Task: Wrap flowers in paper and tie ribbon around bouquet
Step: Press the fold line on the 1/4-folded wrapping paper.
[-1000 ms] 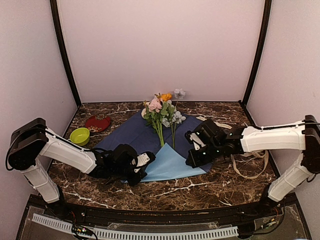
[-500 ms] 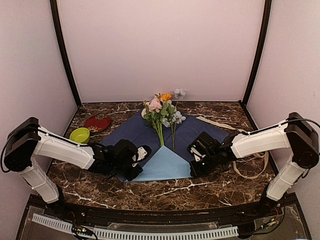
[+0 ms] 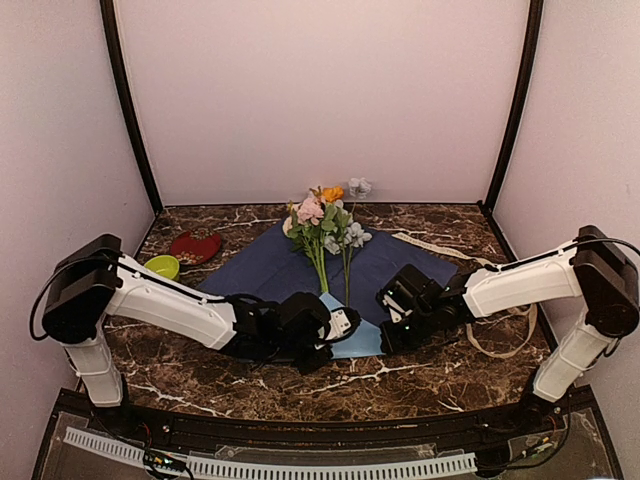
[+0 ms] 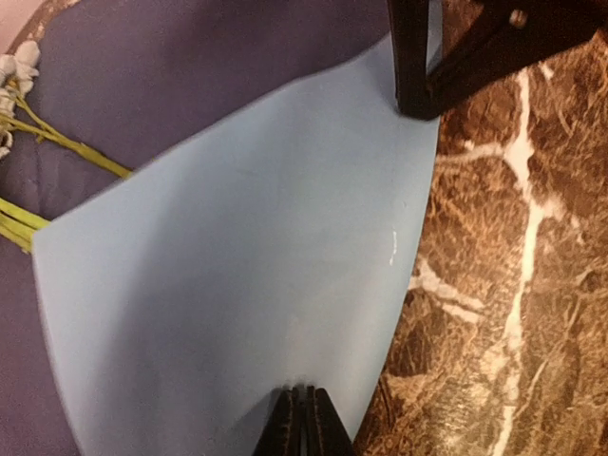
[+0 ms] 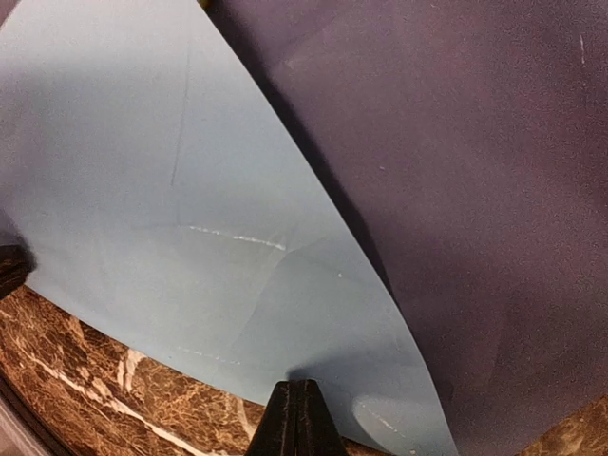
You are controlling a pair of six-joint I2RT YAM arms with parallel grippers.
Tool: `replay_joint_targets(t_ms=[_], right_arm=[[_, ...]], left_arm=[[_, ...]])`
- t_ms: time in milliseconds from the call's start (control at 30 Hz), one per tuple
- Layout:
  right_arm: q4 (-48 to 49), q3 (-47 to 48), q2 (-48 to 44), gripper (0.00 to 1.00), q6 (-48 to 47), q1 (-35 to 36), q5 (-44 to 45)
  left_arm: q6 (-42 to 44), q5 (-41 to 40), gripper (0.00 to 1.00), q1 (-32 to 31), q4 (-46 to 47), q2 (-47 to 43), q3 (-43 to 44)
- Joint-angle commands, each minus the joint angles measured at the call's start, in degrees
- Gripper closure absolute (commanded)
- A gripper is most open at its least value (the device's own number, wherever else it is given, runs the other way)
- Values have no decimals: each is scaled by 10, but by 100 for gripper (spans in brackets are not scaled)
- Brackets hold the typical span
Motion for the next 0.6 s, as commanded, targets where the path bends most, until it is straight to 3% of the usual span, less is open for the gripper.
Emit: replay_joint_targets(t_ms=[0, 133, 333, 567], right_arm=[[-7, -28, 28, 98, 8, -1, -8], [-5, -30, 26, 98, 10, -1, -5], [-7, -28, 29, 98, 12, -1, -4], [-8, -29, 29, 98, 10, -1, -8]], left_arm=[[-12, 31, 98, 3, 7, 27, 12], [-37, 29, 100, 3, -19, 33, -11], [-124, 50, 100, 3, -26, -24, -94], [-193, 21, 100, 10, -61, -59, -153]])
